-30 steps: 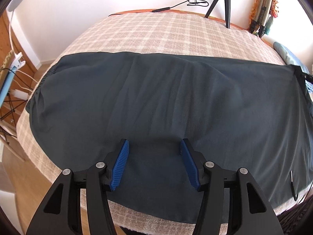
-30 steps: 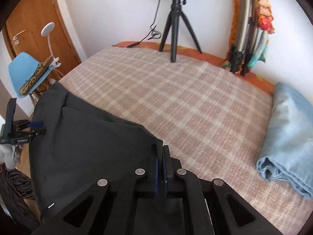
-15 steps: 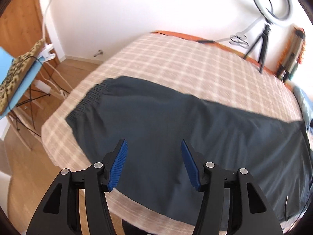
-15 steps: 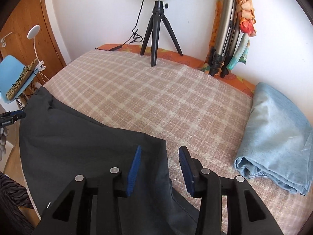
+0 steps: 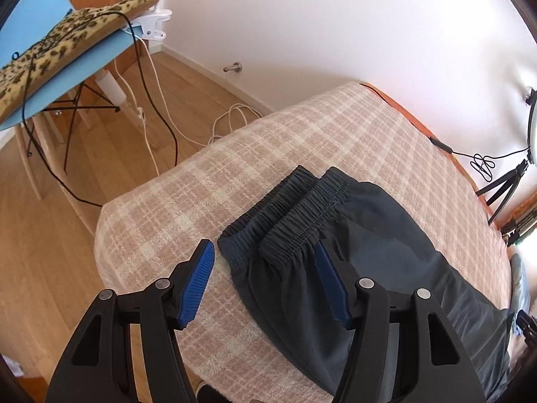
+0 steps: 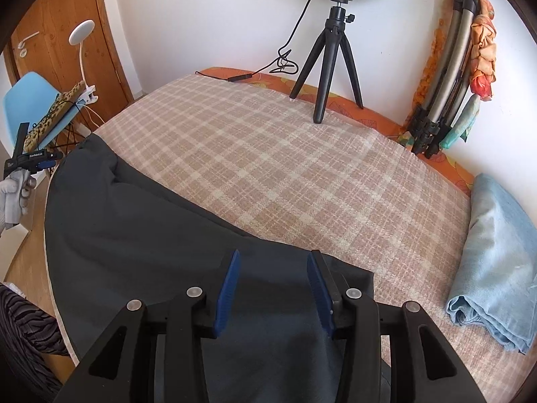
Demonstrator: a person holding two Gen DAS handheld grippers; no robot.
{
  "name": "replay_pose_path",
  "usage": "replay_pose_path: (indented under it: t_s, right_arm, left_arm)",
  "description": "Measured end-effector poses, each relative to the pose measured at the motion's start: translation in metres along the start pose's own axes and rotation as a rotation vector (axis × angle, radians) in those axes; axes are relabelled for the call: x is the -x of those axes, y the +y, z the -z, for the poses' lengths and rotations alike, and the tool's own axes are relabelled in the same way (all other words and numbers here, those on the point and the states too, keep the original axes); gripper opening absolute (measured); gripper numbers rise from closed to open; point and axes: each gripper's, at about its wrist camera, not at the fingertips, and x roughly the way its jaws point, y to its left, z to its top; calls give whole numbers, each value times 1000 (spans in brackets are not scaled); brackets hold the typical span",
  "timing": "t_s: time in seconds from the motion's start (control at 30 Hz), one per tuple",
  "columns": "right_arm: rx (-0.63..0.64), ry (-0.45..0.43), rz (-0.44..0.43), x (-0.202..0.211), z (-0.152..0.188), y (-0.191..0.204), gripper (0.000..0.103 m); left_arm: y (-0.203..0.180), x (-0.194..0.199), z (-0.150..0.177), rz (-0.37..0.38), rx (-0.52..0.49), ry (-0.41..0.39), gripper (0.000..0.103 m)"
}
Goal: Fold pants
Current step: 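Pinch the waistband with the left gripper and release it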
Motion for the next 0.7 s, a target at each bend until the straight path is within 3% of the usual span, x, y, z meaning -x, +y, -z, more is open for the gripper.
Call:
replay_pose_path:
  t_s: [0.07, 0.17, 0.3, 0.43, 0.53, 0.6, 0.7]
  right_arm:
    - [-15, 8, 10, -1, 0, -4, 44]
    - [-16, 9, 16, 0, 1, -6, 44]
    - [-20, 5, 17, 1, 1, -7, 44]
    - [-27, 24, 30, -4, 4, -11, 44]
    - [-38, 37, 34, -8, 8, -15, 44]
    - [-42, 57, 45, -13, 10, -18, 44]
    - [-37, 102, 78, -26, 13, -27, 50]
  left_arm:
    - [-11, -3, 3, -22, -40, -13, 62]
    - [-22, -18, 9, -112, -107, 8, 62]
    - [-16, -23, 14, -124, -54, -9, 60]
    - [-11, -17, 14, -118, -3, -62, 17]
    - [-11, -10, 15, -104, 9, -108, 16]
    - [-13, -14, 16, -129, -25, -98, 18]
    - [-6, -19, 15, -138, -7, -49, 38]
